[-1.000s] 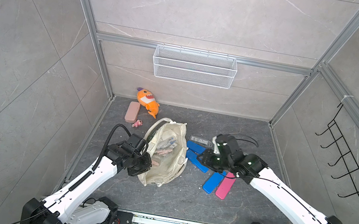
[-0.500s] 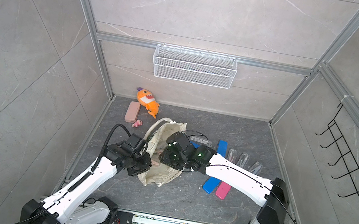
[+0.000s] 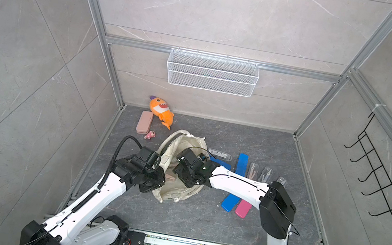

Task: Take out the compass set from the canvas bag
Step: Pick up the compass set from the canvas bag.

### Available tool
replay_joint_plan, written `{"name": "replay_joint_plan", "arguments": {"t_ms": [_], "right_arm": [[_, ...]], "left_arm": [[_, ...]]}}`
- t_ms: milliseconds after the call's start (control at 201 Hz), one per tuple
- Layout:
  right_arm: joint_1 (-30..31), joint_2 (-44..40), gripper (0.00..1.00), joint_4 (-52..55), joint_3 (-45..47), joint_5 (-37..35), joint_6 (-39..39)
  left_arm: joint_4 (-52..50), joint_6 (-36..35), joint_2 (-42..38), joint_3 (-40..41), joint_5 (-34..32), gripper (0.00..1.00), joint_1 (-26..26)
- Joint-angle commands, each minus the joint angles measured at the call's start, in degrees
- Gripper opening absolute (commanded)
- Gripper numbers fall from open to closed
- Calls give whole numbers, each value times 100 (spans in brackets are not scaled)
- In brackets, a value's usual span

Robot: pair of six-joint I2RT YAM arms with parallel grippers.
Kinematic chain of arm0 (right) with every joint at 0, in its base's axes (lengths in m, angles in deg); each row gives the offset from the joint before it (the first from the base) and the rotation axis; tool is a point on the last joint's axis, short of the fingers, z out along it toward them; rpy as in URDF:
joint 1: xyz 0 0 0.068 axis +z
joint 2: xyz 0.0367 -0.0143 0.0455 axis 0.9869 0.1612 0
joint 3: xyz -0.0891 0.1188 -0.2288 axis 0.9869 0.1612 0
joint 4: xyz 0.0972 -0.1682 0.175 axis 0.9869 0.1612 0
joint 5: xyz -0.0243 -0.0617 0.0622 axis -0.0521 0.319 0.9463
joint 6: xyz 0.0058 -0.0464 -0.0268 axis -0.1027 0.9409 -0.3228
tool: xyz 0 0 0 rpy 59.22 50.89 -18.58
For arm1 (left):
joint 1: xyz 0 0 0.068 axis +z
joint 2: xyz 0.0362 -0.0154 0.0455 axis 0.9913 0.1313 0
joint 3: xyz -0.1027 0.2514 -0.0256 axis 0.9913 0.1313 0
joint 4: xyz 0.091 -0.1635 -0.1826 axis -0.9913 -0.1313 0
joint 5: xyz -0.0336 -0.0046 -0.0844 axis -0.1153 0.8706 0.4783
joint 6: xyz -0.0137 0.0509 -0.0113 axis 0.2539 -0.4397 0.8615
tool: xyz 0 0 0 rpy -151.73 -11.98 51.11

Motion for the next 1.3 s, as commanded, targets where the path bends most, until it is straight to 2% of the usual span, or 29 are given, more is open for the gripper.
{"name": "replay_joint_plan", "arguments": {"t_ms": [0, 394, 563, 713, 872, 1291], "right_arm": [[-160, 284, 64, -138, 3, -225, -511], [-513, 826, 63, -109, -321, -458, -922], [-639, 1197, 63, 317, -803, -278, -757], [-650, 1411, 52, 467, -1041, -147, -544], [-605, 1335, 34, 615, -1069, -250, -259], [-467, 801, 14, 783, -1131, -565, 483]], "left_arm": [[45, 1, -102, -6, 122, 0, -6], [32, 56, -218, 136, 159, 0, -4], [28, 71, -273, 199, 164, 0, -6], [28, 78, -278, 223, 159, 0, -5], [43, 75, -274, 228, 166, 0, -4], [45, 101, -252, 204, 152, 0, -6]]}}
